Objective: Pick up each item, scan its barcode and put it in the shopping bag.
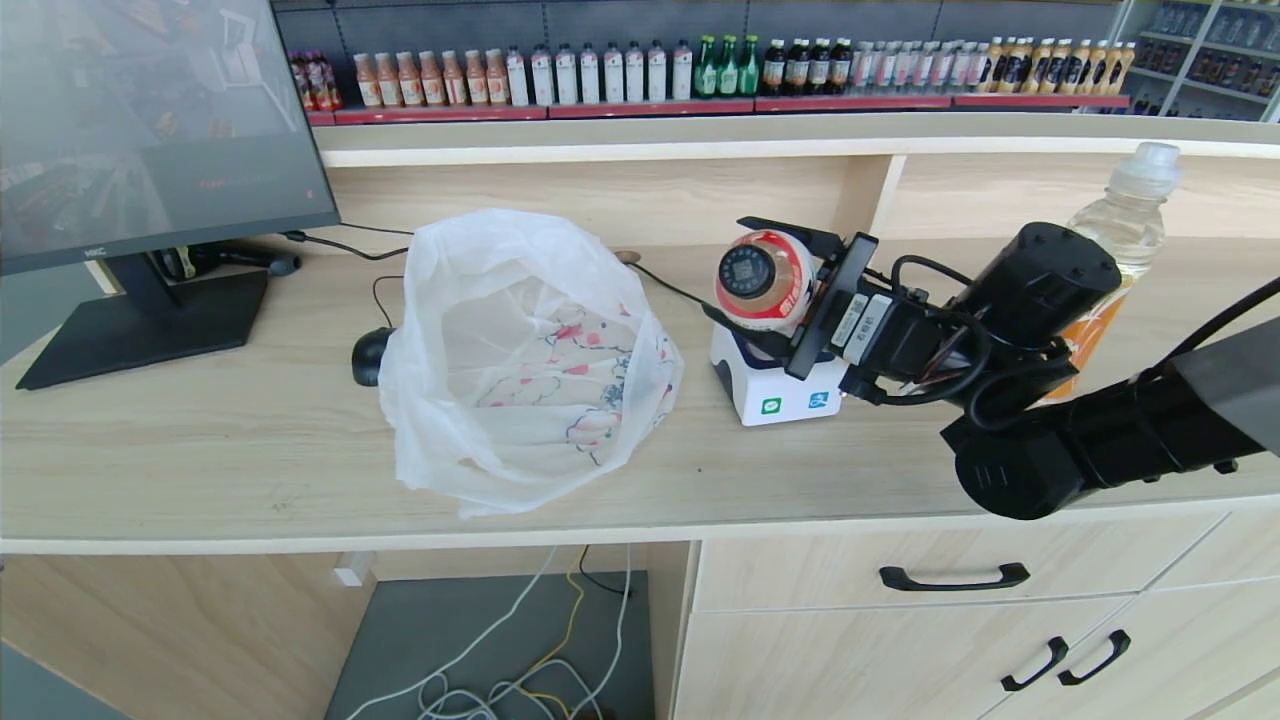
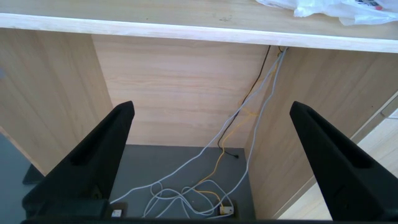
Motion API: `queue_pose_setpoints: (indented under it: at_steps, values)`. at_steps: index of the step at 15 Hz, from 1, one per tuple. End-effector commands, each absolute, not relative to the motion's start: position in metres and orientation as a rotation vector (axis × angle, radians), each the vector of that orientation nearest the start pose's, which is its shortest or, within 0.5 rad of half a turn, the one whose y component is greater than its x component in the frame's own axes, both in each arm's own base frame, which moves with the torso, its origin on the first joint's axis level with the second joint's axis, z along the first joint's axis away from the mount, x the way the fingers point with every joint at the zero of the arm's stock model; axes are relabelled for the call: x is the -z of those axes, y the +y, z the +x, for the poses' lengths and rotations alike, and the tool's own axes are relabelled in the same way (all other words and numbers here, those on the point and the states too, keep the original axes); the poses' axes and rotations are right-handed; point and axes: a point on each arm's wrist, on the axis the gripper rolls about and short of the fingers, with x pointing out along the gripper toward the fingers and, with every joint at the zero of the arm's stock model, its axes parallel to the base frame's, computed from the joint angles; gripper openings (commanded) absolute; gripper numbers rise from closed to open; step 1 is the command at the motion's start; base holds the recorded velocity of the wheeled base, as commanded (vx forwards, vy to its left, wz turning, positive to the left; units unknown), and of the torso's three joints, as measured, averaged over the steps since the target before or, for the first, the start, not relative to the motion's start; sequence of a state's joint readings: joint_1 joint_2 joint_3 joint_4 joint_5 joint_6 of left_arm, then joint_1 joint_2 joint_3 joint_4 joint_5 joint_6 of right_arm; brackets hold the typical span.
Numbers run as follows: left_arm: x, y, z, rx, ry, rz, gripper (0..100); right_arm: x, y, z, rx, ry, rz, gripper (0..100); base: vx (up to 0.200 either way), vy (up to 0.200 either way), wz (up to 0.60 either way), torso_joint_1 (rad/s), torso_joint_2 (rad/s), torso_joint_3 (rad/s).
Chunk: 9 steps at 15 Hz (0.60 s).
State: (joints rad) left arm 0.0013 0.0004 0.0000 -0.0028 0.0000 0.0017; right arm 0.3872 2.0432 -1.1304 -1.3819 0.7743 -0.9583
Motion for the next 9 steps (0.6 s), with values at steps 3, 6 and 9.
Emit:
queue_pose_setpoints:
  at_steps: [3,6,9]
  values:
    - [-0.0758,0.0000,-0.0228,-0.002,-0.003,0.002,100,-0.2154,0.1621,0.3550,-0.826,-0.991,-0.922,0,0.000,0.000,0.00,0.000,0.00,0.000]
    - [-0.0758,0.0000,-0.0228,-0.002,-0.003,0.002,100,-0.2126,0.1629,0.3570,-0.830,-0.985,-0.921,0,0.000,0.000,0.00,0.000,0.00,0.000]
    - [-0.0758,0.0000,-0.0228,-0.002,-0.003,0.002,100,-0.2122,0.1629,0.3569,-0.831,-0.984,-0.921,0,0.000,0.000,0.00,0.000,0.00,0.000]
